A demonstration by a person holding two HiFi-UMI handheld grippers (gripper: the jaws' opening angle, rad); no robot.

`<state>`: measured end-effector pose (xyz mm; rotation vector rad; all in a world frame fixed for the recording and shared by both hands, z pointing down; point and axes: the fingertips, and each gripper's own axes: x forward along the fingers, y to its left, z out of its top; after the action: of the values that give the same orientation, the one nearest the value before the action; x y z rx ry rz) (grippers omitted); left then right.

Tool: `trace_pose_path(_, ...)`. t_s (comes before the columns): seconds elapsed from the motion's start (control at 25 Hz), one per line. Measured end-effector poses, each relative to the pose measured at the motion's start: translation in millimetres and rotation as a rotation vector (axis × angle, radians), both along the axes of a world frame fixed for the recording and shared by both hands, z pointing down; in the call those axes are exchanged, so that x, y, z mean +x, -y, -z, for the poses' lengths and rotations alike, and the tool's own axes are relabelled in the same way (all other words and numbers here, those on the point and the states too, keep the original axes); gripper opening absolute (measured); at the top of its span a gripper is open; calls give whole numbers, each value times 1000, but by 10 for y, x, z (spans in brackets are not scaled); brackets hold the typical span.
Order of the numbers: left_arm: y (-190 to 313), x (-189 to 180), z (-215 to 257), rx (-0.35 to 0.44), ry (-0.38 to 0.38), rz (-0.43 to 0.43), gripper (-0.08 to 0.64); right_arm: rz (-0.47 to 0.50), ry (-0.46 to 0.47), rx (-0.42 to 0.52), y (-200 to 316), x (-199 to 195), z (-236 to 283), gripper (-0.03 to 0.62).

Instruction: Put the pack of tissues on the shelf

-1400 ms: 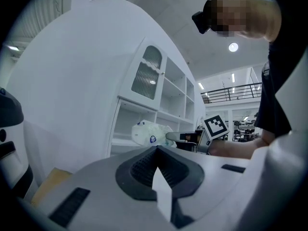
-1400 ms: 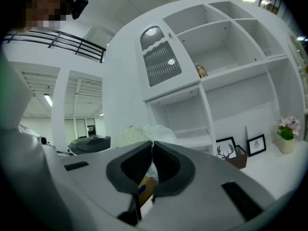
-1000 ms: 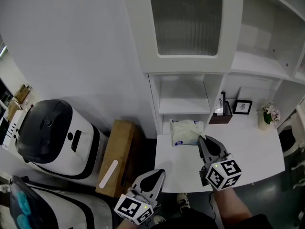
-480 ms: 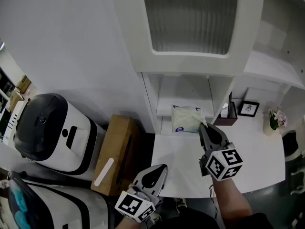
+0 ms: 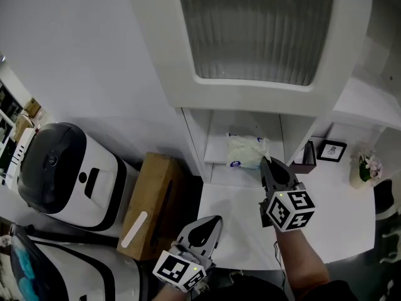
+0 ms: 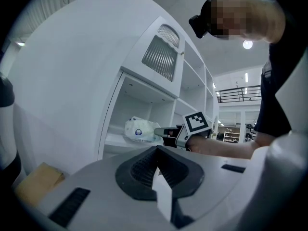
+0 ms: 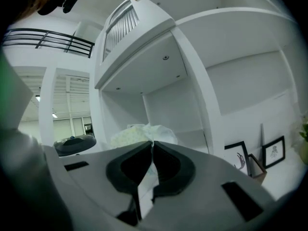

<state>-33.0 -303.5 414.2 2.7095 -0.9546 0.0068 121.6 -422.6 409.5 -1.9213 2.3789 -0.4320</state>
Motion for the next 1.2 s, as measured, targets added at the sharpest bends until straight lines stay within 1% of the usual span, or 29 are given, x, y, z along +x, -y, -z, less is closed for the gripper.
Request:
trace_pose_path(0.28,185,22,-76,-20,6,20,-2,3,-10,-9,252,17,-64,8)
trace_pose_path(0.64,306,-22,-141,-43,14,47,-2,-17,-69,-24,482,-18,-125,8)
trace_pose_path(1.08,329,-81,-175,-52,26,52,-2,-19,-63,-44,531,-45,-171,9)
trace_pose_path(1.12,321,-90,-172,-53,27,52,-2,-15,-62,-47,527,-50,-176,12)
trace_pose_path(1.16,313,-100,-169,-53,29,52,-2,-12,-60,-49,522,-53,-181,32)
trace_pose_path(1.2,304,-110,-167,-53,30,52,-2,-10,-57,-49,515,-54,-182,74)
